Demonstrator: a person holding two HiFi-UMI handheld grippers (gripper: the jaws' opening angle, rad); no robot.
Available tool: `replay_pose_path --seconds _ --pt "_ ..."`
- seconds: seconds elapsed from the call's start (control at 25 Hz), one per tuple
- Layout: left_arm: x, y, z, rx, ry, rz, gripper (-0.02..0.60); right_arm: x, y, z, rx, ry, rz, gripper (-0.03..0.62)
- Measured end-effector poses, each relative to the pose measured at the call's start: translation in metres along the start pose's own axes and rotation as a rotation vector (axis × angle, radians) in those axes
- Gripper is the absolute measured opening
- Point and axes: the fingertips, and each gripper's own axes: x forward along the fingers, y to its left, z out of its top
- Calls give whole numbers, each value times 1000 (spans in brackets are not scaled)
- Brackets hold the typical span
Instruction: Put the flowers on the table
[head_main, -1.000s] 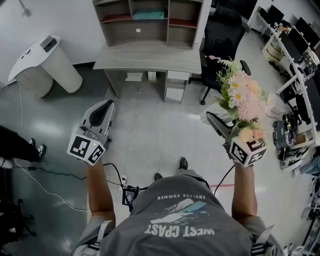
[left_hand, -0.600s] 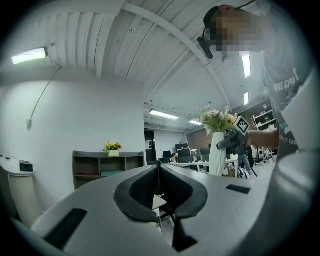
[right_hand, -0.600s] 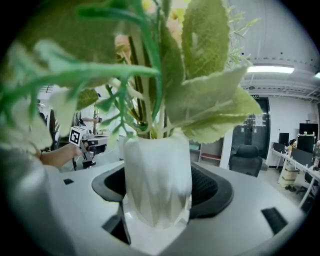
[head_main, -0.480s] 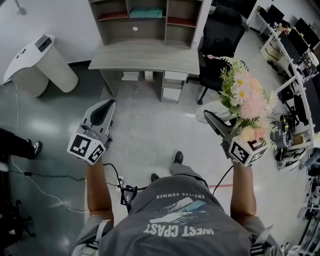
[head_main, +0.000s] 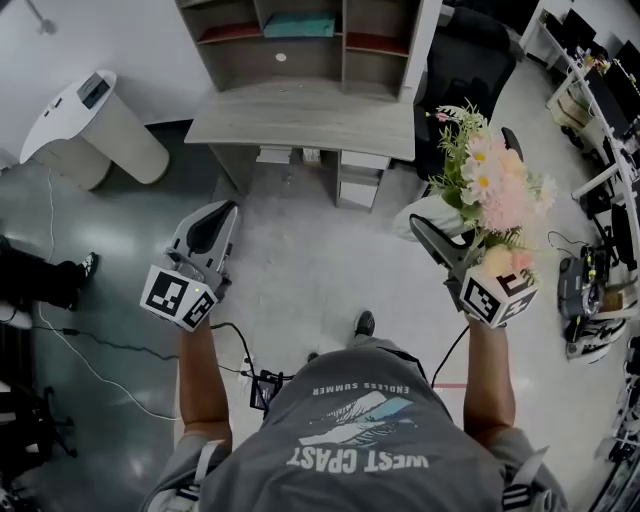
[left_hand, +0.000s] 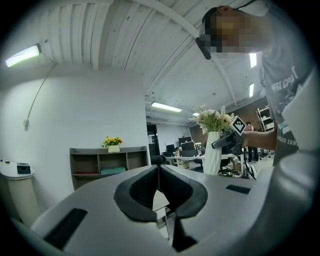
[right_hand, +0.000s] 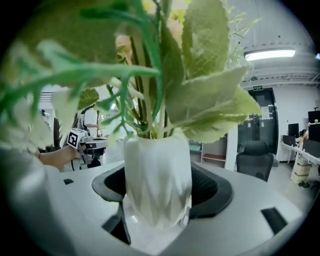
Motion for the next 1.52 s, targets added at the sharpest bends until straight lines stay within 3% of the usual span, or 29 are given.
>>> replay_pose_path --seconds 0.48,0.76,1.04,1.16,1.44,1.52 --pt "68 17 -1 11 42 86 25 59 -76 9 6 -6 101 357" --pt "111 14 3 28 66 96 25 75 -118 10 7 0 130 357" --pt "137 14 2 31 92 86 25 94 -151 -21 -150 232 127 357" --pt "147 21 -5 18 99 71 25 102 -162 -25 -160 281 118 357" --pt "202 43 -27 -16 90 -28 25 120 -195 -71 -222 546 89 357" --pt "222 51 -30 -19 83 -64 25 128 -203 -73 -214 570 74 357"
